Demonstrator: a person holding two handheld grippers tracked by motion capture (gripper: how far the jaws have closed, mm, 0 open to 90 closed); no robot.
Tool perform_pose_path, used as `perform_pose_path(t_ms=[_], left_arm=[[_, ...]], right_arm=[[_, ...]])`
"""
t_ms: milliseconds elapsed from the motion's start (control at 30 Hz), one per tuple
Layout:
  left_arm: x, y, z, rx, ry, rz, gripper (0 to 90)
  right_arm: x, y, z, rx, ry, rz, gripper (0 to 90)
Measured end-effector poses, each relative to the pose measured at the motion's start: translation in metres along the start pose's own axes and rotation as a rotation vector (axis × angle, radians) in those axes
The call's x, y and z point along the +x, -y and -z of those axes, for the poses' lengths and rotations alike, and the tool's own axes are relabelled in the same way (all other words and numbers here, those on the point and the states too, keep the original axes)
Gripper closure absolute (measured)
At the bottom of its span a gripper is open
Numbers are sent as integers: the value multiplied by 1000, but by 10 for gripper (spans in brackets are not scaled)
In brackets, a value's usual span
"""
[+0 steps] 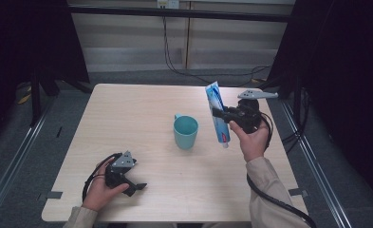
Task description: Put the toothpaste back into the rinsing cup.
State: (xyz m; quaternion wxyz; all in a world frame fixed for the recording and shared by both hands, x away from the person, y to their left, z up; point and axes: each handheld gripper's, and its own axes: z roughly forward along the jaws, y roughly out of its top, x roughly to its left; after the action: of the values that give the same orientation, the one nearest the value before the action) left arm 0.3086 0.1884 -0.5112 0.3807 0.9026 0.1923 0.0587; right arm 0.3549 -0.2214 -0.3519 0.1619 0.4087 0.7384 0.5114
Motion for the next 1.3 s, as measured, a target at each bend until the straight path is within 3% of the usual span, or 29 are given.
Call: perform_pose_path(t_ms=[400,1300], left_arm=[[0,0,0,-2,-1,0,0],[0,0,0,-4,-1,0,0]], right_arm=[[3,-8,-8,-33,-16,-13,739],[9,-25,-17,-79,-15,9,740]])
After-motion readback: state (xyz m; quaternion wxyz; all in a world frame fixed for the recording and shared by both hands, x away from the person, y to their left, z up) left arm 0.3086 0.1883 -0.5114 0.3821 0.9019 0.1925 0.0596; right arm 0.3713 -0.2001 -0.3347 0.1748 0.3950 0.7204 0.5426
